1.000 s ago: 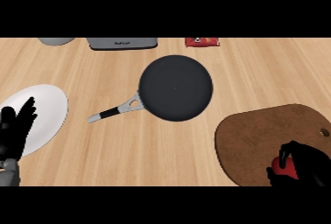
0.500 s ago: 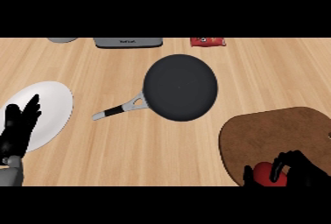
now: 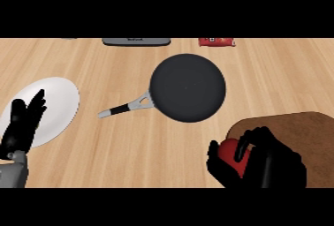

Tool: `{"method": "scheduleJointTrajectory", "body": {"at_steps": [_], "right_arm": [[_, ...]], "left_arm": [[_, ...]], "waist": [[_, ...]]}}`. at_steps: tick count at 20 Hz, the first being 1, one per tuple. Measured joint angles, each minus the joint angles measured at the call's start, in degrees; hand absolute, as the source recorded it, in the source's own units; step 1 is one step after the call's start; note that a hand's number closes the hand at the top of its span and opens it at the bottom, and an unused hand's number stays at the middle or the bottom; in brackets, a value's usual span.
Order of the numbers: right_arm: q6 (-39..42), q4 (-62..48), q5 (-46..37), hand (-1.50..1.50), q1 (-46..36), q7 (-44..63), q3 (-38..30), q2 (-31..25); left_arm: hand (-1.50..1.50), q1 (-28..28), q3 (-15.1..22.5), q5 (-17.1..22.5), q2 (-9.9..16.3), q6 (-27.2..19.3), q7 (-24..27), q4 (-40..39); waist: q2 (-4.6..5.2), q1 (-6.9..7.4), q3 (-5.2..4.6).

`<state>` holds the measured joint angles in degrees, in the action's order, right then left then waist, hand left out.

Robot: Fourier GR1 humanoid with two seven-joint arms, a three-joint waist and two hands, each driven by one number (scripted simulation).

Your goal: Pick the tomato from the cutting board and place it in the pan

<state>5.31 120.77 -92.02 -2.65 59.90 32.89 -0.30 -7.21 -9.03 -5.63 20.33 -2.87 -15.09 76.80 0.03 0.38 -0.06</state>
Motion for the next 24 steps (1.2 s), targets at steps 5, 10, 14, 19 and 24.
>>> {"method": "scheduleJointTrajectory", "body": {"at_steps": [5,10,14,19,24], "right_arm": [[-3.4,-9.0,7.3,1.5,-11.2,1.5,-5.7,0.1],[-9.7,-21.0,14.5,1.5,-21.1,0.8,-12.6,0.1],[-16.1,-32.6,19.5,1.5,-27.2,-2.3,-19.3,0.1],[-26.4,-50.7,24.7,1.5,-34.4,-5.8,-24.4,0.2],[-36.1,-67.9,31.1,1.5,-41.2,-12.2,-28.0,0.2]], "left_arm": [[0.0,0.0,0.3,-0.5,-1.0,-0.2,1.3,-1.1],[0.0,0.5,0.5,-0.8,-1.1,0.3,1.6,-0.4],[0.0,-0.8,-0.1,-0.3,-0.8,0.8,1.3,-1.2],[0.0,-1.9,0.2,-1.2,-1.3,0.4,1.9,-2.4],[0.0,-1.9,-0.1,-1.0,-1.3,1.0,2.7,-3.1]], "waist": [[0.17,0.41,0.04],[0.32,1.01,0.07],[0.45,1.1,0.08],[0.6,1.46,0.09],[0.82,2.13,0.12]]}}
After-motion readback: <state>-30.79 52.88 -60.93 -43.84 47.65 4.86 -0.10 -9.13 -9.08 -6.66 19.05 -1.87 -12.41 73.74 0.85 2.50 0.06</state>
